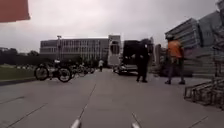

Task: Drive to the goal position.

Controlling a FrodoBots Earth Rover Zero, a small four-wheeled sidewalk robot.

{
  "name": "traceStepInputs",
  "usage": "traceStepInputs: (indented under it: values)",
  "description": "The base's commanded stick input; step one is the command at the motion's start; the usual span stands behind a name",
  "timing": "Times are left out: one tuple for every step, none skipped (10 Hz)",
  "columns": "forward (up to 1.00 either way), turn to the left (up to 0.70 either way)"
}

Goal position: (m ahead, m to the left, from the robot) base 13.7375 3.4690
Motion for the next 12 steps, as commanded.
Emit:
traceStepInputs:
  values:
    - [0.7,0.0]
    - [0.7,0.03]
    - [0.7,0.11]
    - [0.7,0.26]
    - [0.7,0.17]
    - [0.7,0.0]
    - [0.7,0.0]
    - [0.7,0.0]
    - [0.7,0.0]
    - [0.7,0.0]
    - [0.7,0.0]
    - [0.7,0.0]
